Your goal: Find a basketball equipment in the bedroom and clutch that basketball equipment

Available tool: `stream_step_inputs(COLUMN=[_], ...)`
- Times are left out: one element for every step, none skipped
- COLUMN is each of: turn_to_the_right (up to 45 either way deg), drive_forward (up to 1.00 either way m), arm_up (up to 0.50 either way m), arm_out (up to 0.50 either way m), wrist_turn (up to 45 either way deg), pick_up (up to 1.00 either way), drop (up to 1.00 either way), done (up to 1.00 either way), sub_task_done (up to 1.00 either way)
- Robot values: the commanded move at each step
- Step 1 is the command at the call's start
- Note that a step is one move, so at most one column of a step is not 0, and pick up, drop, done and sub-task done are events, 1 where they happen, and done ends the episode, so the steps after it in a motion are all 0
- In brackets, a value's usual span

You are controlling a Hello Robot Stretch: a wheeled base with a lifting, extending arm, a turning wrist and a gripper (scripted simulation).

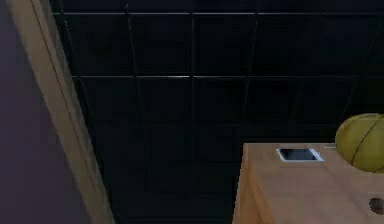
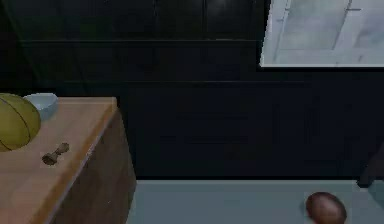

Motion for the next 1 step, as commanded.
stream_step_inputs(turn_to_the_right=[45.0], drive_forward=[0.00], arm_up=[0.00], arm_out=[0.00], wrist_turn=[0.0], pick_up=[0.00], drop=[0.00], done=[0.00], sub_task_done=[0.00])
